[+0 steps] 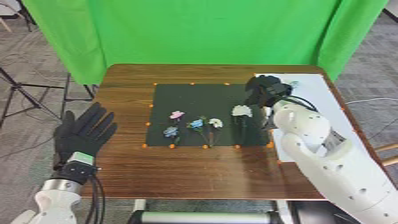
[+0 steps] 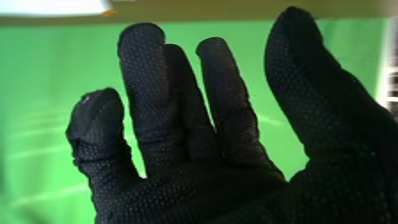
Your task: Arrange flowers
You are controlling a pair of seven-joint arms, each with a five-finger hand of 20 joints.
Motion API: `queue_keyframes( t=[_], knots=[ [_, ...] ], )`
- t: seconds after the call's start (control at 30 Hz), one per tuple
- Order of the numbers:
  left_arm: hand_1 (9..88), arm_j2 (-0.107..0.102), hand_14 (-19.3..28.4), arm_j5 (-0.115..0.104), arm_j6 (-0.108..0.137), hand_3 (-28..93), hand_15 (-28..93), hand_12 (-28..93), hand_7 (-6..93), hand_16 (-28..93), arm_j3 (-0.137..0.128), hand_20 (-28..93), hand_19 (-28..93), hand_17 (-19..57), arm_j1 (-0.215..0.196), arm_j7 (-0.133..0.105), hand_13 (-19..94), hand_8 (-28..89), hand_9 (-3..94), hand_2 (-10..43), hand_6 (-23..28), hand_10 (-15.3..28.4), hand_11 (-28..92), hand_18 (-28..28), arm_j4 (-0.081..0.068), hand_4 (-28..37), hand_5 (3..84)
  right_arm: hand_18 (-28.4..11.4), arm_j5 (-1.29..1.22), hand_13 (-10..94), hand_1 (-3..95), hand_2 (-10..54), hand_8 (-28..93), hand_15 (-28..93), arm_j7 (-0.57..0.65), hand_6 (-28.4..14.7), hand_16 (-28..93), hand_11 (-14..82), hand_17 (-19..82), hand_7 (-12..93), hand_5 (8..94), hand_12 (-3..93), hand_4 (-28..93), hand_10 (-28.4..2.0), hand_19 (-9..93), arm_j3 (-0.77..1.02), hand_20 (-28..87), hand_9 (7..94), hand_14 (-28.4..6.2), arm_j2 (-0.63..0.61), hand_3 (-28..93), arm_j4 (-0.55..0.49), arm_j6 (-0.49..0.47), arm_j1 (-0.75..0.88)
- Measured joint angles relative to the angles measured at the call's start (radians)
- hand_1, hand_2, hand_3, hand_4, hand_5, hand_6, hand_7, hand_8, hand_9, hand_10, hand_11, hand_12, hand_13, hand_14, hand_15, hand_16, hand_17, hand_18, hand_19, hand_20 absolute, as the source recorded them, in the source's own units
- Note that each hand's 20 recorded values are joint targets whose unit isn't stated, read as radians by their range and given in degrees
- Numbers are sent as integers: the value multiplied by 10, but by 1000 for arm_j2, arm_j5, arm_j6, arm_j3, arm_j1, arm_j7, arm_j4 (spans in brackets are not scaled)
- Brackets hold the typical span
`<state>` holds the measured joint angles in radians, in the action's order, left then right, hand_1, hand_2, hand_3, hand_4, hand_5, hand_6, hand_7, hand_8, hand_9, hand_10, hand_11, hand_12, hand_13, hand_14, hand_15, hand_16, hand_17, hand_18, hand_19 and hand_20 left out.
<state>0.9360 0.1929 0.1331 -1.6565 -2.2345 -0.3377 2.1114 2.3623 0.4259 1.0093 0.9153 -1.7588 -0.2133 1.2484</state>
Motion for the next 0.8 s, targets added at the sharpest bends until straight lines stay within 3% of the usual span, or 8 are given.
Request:
queue_keyframes(
  t=[0.2, 0.43, 0.8],
  knots=[
    [269, 2, 136, 7, -18, 659, 326, 92, 177, -84, -10, 82, 312, -67, -5, 13, 225, -101, 323, 130, 64, 118, 180, 127, -1, -283, 383, -236, -13, 394, 292, -95, -107, 460, 90, -51, 186, 75, 267, 140, 433, 152, -276, -161, 768, 60, 436, 421, -168, -44, 773, 48, 6, -4],
    [266, 1, 136, 11, -24, 661, 324, 95, 175, -81, -8, 83, 310, -67, -8, -1, 226, -100, 323, 132, 65, 117, 179, 128, 0, -283, 384, -220, -140, 297, 246, -51, -102, 338, 102, -59, 130, 66, 213, 124, 373, 128, -260, -160, 668, -38, 354, 351, -172, -91, 777, 256, 120, -138],
    [266, -3, 135, 10, -23, 662, 325, 95, 176, -81, 10, 85, 310, -67, -7, -17, 228, -100, 326, 136, 66, 118, 182, 127, -1, -283, 387, -215, -267, 266, 211, 38, -95, 308, 62, -70, 119, 73, 191, 104, 318, 103, -264, -142, 644, -139, 314, 291, -162, -76, 787, 495, 9, -328]
  ],
)
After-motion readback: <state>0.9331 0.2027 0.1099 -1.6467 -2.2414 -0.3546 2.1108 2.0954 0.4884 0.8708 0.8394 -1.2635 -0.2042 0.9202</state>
